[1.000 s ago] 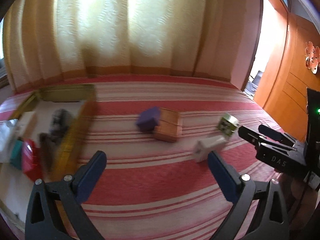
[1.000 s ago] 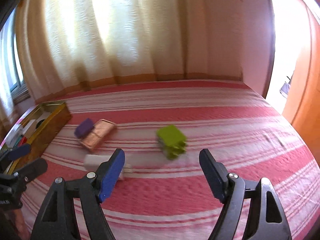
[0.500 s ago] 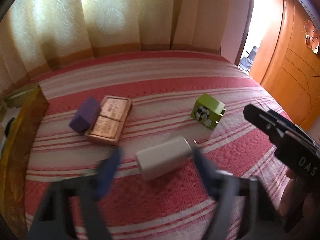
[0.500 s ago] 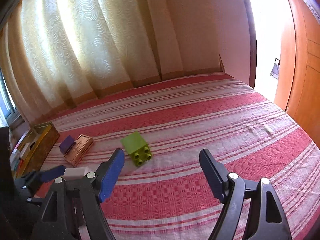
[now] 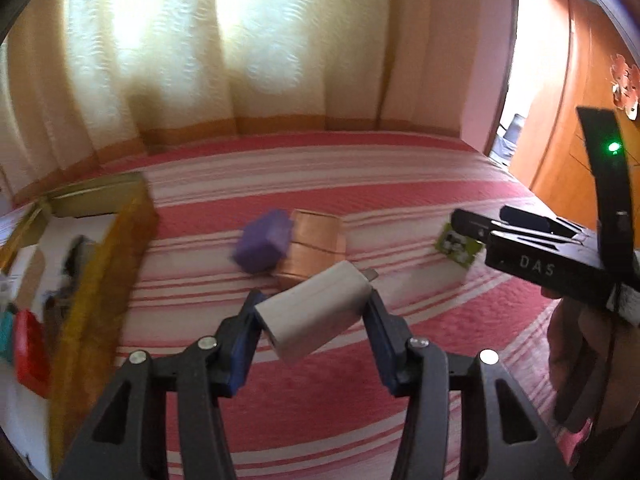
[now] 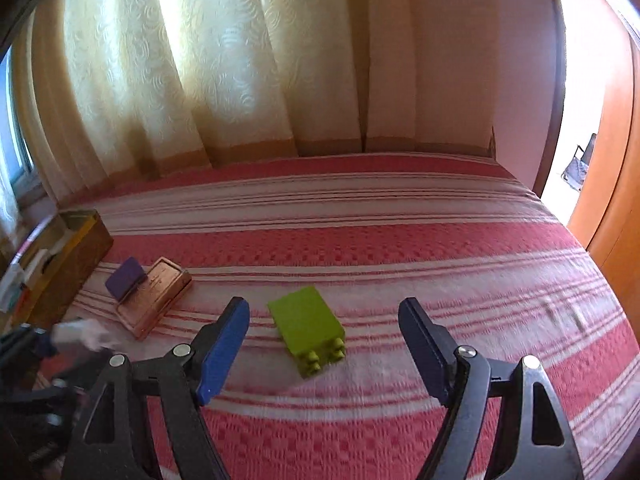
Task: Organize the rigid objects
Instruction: 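Grasp the white charger block with the left tool while the right tool grasps the green cube, then carry the white charger block and green cube toward the gold tray with both tools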
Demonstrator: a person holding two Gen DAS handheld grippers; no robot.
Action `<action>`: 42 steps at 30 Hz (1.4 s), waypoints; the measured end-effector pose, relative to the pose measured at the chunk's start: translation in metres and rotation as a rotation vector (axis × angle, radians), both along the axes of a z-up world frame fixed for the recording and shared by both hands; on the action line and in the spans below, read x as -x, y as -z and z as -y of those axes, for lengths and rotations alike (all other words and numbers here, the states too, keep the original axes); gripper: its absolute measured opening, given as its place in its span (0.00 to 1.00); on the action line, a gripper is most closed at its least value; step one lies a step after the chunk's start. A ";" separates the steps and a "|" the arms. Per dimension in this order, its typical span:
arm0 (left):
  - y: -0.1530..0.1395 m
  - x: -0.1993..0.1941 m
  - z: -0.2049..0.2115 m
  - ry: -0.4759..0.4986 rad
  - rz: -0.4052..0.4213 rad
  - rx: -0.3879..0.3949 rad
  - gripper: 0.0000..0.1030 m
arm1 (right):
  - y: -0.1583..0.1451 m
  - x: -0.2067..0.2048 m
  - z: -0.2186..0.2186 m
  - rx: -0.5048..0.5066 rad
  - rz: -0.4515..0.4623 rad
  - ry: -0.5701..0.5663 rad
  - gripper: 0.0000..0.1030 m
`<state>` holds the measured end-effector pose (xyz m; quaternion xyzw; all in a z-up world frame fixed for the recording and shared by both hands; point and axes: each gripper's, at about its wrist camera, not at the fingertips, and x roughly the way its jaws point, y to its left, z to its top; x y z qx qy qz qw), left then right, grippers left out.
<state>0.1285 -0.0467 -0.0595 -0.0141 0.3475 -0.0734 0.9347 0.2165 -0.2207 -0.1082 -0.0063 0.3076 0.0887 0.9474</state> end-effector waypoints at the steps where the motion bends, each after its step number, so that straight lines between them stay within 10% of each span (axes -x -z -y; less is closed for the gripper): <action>1: 0.000 0.000 -0.008 -0.016 0.001 0.008 0.49 | 0.001 -0.004 -0.002 0.003 -0.012 -0.004 0.76; 5: 0.003 -0.004 -0.027 -0.051 -0.007 0.044 0.49 | 0.012 -0.019 -0.004 0.010 -0.099 -0.010 0.70; 11: 0.007 -0.010 -0.041 -0.072 -0.039 0.107 0.49 | 0.022 -0.027 -0.011 0.016 -0.167 -0.058 0.34; 42: -0.012 0.027 -0.063 -0.164 0.138 0.045 0.49 | -0.014 0.066 -0.057 -0.044 0.177 -0.104 0.33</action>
